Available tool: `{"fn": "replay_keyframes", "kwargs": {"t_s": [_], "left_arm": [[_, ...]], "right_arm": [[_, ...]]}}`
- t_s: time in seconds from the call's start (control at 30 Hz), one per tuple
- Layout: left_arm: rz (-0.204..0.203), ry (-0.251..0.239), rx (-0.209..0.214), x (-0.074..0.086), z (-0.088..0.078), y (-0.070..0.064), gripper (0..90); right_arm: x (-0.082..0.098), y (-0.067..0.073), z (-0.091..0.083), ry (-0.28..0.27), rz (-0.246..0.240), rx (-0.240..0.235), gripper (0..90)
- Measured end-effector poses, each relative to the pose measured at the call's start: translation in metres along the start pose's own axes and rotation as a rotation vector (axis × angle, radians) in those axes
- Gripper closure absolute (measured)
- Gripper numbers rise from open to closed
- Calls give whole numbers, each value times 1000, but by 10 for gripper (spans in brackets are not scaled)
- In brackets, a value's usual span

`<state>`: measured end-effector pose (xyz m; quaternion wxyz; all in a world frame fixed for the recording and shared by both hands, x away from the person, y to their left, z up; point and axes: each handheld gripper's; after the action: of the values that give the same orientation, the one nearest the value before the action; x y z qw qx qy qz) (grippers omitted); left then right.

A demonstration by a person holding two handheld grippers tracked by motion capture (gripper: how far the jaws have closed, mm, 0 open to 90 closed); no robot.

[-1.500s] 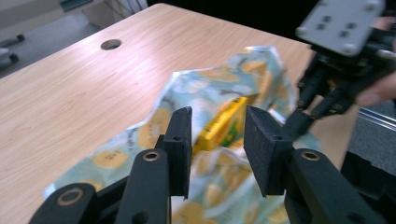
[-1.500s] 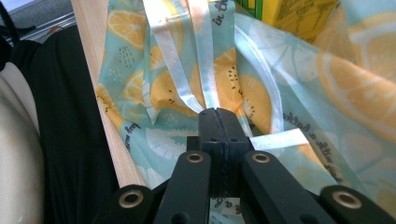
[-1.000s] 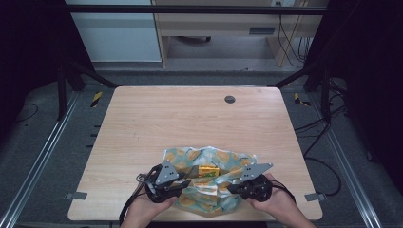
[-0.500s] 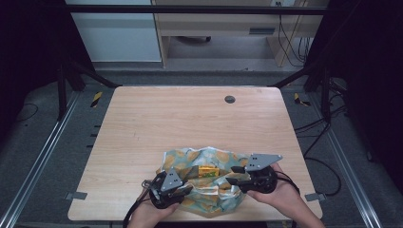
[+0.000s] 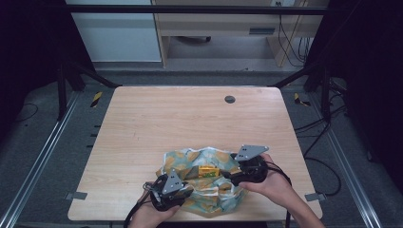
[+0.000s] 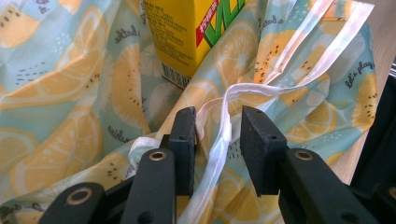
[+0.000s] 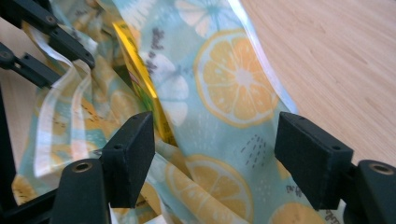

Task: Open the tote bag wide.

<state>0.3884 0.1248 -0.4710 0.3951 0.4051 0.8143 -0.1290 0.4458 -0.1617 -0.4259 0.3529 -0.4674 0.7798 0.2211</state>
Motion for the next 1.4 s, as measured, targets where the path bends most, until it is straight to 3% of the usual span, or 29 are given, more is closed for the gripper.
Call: {"fn": "replay_keyframes", "kwargs": {"t_s": [0.1, 0.37, 0.47, 0.97, 1.13, 1.4], "left_arm": [[0, 2, 3, 1, 1, -1, 661], [15, 23, 7, 3, 6, -2, 688], [24, 34, 11, 4, 8, -2, 721], [57, 62, 9, 4, 10, -2, 862], [62, 70, 14, 5, 11, -2, 869], [58, 80, 12, 8, 13, 0, 871]], "right_arm": [[0, -2, 2, 14, -3, 6, 391], [-2, -10, -2, 0, 17, -8, 800], [-6, -15, -1, -16, 40, -17, 884], [-46, -42, -1, -144, 124, -18, 900], [-47, -55, 6, -139, 159, 0, 900], [-34, -76, 24, -88, 229, 24, 900]]}}
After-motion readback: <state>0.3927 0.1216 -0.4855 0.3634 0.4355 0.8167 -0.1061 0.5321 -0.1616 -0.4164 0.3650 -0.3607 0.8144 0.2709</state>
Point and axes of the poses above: each handheld gripper's, and its own axes: z roughly forward along the jaws, x roughly out of its underside, y roughly to its left, and after that the axes turned 7 degrees about -x, right-handed
